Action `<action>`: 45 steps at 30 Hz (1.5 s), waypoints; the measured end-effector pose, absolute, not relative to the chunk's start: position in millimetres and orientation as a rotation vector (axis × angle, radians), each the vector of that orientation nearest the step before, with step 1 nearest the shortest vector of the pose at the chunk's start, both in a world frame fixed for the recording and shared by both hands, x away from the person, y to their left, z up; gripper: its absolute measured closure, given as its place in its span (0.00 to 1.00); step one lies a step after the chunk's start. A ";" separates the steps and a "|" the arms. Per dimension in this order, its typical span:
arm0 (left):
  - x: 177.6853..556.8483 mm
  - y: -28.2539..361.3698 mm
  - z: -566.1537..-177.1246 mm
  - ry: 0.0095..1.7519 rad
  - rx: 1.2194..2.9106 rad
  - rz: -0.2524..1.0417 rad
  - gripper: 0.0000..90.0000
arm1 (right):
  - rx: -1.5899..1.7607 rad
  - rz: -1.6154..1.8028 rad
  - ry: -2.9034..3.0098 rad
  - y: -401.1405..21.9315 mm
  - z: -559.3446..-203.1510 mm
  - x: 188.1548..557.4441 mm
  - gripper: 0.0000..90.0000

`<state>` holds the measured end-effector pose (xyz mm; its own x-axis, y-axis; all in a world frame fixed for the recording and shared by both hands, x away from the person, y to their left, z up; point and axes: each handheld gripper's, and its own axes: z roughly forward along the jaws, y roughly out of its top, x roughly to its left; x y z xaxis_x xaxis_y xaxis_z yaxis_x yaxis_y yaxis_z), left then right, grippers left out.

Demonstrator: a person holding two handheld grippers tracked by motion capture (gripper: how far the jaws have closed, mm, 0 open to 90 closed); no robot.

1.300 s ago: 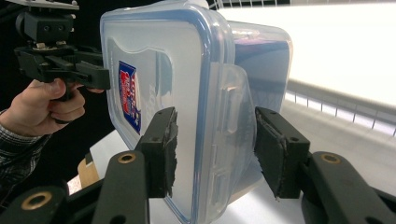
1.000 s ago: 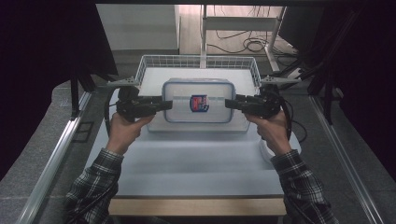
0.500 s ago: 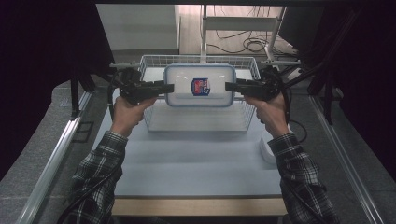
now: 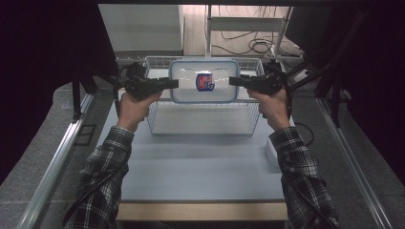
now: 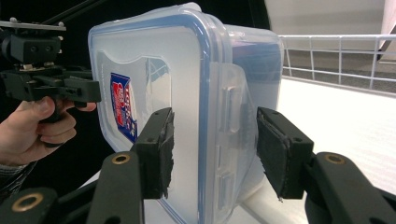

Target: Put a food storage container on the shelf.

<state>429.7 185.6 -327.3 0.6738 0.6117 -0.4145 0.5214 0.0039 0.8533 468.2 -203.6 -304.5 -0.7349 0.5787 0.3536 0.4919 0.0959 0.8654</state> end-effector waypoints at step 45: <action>451.5 182.6 -325.4 1.092 1.644 0.223 0.53 | 1.242 1.583 2.189 -186.7 -306.2 478.2 0.65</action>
<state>451.5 182.6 -325.4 0.5578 0.7416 -0.3727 0.5361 0.0209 0.8439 478.2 -186.7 -306.2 -0.6393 0.6999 0.3184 0.5216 0.0905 0.8484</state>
